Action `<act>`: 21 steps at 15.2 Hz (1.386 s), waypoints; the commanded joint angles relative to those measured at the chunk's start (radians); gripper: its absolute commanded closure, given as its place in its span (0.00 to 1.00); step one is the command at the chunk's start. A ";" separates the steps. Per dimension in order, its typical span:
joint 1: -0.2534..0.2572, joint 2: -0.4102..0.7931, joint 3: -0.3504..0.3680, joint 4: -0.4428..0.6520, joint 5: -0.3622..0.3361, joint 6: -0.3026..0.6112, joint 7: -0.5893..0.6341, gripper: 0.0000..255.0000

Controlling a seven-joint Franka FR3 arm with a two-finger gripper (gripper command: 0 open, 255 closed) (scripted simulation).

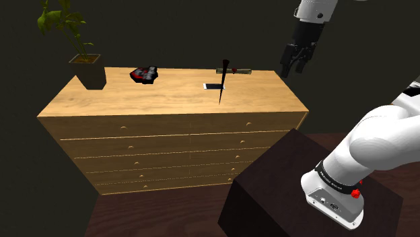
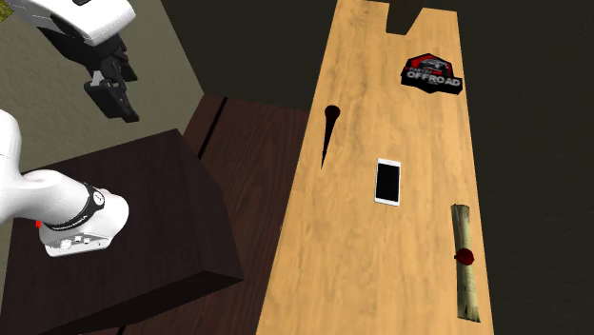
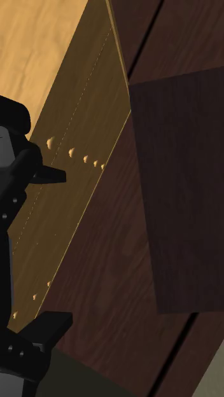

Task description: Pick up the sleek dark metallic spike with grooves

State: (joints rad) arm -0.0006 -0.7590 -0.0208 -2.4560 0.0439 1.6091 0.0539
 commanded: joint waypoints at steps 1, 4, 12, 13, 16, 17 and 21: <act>0.000 0.000 0.000 0.000 0.000 0.000 0.000 0.00; -0.008 0.123 0.015 0.052 -0.008 0.073 0.031 0.00; -0.035 0.449 0.044 0.248 -0.048 0.204 0.122 0.00; -0.038 0.489 0.047 0.278 -0.055 0.214 0.134 0.00; -0.046 0.609 0.051 0.375 -0.077 0.236 0.170 0.00; -0.048 0.648 0.052 0.410 -0.085 0.240 0.182 0.00; -0.053 0.808 0.050 0.564 -0.117 0.243 0.227 0.00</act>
State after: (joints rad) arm -0.0553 0.0069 0.0273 -1.9305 -0.0654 1.8502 0.2638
